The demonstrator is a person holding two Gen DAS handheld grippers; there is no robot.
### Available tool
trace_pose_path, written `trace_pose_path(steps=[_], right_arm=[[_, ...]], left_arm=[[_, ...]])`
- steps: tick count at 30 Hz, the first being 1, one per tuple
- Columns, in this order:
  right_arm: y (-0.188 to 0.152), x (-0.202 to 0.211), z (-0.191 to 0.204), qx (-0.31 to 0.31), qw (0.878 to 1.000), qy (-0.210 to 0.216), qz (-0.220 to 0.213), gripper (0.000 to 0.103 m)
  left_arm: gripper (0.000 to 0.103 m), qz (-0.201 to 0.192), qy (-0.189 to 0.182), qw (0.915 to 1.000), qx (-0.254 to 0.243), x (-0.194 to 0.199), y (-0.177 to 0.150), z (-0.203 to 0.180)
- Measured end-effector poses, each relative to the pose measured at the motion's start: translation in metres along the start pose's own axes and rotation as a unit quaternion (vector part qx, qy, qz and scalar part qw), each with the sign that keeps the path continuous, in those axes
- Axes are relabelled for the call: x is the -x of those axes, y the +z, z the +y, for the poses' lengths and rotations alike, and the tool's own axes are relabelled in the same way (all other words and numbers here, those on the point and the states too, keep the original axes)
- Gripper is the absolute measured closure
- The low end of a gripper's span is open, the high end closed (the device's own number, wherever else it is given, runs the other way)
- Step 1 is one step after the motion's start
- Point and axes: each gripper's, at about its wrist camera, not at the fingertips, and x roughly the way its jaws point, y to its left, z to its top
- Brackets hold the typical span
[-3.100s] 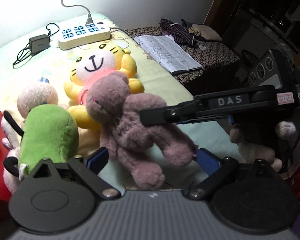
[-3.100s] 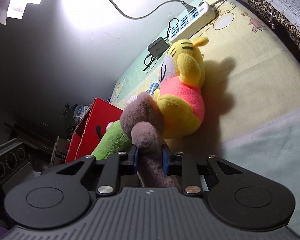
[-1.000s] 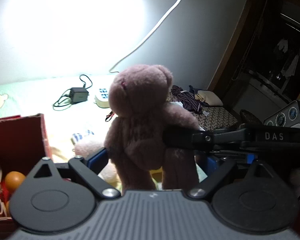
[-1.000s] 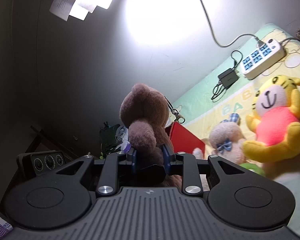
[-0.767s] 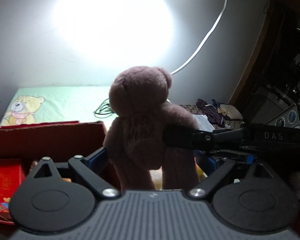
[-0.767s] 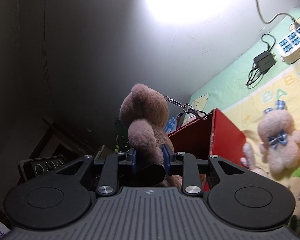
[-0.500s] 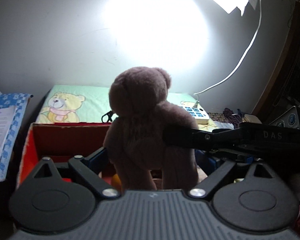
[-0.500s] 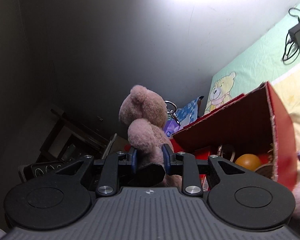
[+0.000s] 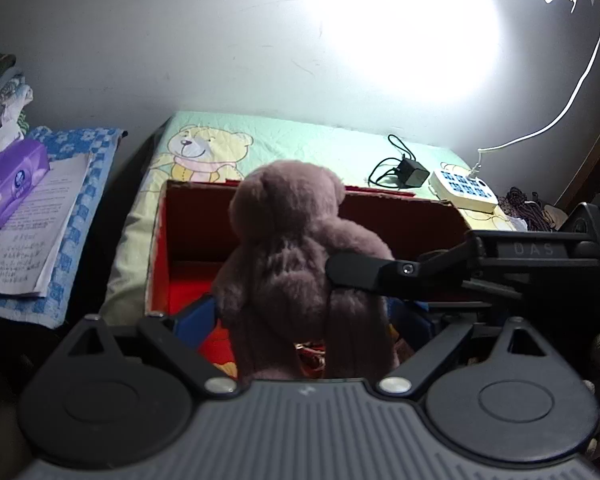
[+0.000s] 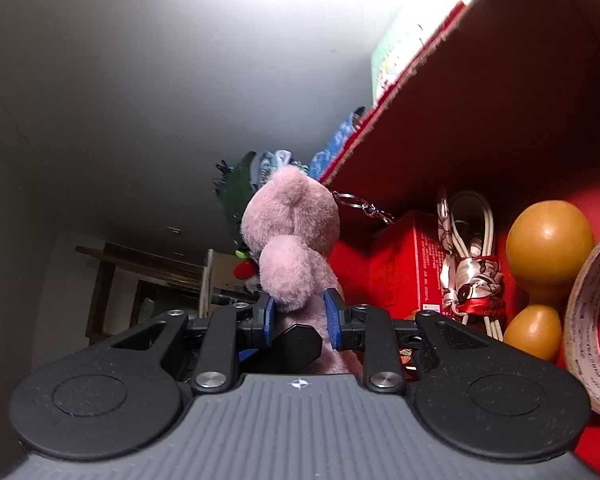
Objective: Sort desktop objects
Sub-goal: 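Carry the teddy bear with the right gripper into the red box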
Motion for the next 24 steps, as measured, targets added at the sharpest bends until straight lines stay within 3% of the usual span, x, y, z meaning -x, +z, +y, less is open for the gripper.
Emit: trace_pose_path(steps=[5, 11, 16, 20, 24], right_arm=[[0.001, -0.003, 0.002, -0.018, 0.999, -0.034, 0.016, 0.076], [0.0, -0.01, 0.005, -0.031, 0.995, -0.085, 0.041, 0.078], [-0.002, -0.011, 0.003, -0.034, 0.994, -0.099, 0.04, 0.079], [-0.004, -0.022, -0.014, -0.068, 0.993, -0.085, 0.051, 0.08], [-0.002, -0.021, -0.004, -0.041, 0.99, -0.122, 0.051, 0.076]], left_arm=[[0.011, 0.019, 0.001, 0.9998, 0.005, -0.001, -0.003, 0.01], [0.012, 0.023, -0.008, 0.9994, -0.023, -0.004, -0.004, 0.006], [0.012, 0.036, -0.017, 0.9988, -0.029, -0.007, -0.008, 0.009], [0.013, 0.03, -0.04, 0.9982, -0.033, 0.001, -0.008, 0.01], [0.013, 0.031, -0.042, 0.9979, -0.039, 0.001, -0.007, 0.01]])
